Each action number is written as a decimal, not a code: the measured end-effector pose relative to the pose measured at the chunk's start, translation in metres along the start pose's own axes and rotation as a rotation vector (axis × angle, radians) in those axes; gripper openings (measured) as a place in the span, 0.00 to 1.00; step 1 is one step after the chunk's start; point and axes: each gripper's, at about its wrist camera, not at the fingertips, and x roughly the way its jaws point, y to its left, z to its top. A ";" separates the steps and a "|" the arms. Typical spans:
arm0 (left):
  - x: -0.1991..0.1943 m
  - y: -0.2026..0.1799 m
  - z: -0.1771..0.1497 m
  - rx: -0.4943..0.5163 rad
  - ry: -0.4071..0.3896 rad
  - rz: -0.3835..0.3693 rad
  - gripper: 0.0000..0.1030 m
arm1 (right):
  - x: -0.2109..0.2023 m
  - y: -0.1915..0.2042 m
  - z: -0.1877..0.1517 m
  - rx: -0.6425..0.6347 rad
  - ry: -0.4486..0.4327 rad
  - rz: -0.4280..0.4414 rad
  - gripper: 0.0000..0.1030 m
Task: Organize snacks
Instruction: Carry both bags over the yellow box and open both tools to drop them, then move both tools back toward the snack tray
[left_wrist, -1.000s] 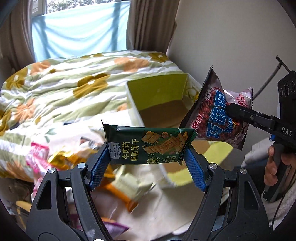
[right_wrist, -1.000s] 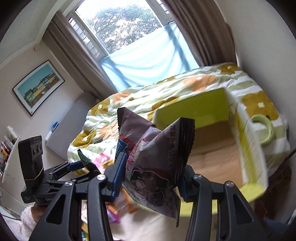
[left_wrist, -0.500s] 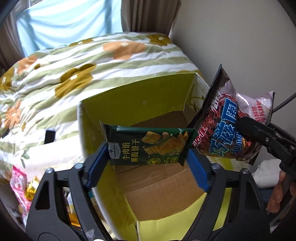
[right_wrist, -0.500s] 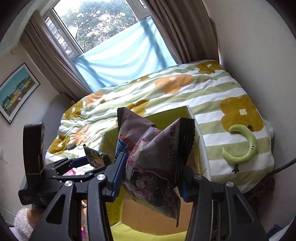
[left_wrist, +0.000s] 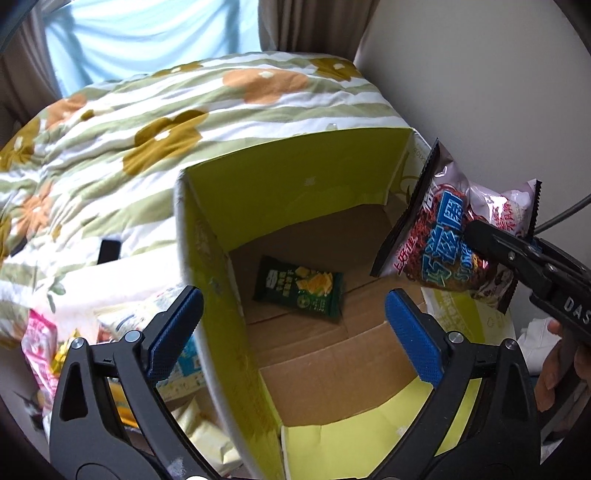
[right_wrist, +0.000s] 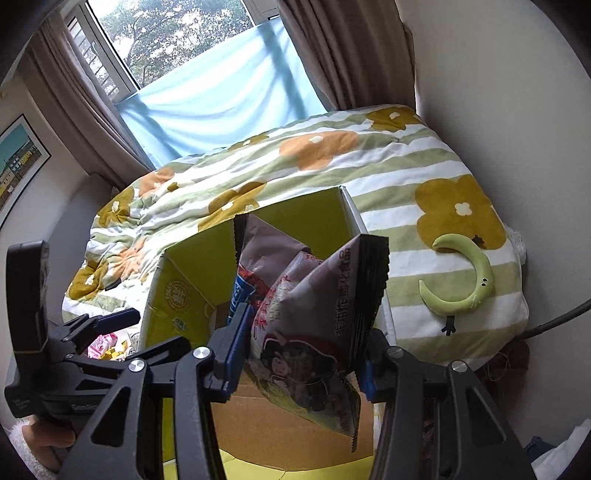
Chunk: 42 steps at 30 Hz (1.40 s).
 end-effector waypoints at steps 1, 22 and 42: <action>-0.003 0.003 -0.002 -0.004 -0.004 0.003 0.95 | 0.001 0.003 0.001 -0.005 0.001 -0.003 0.45; -0.028 0.038 -0.033 -0.117 -0.047 0.038 0.95 | 0.025 0.018 -0.005 0.042 0.027 -0.053 1.00; -0.136 0.028 -0.083 -0.175 -0.231 0.155 0.95 | -0.065 0.054 -0.032 -0.188 -0.078 -0.022 1.00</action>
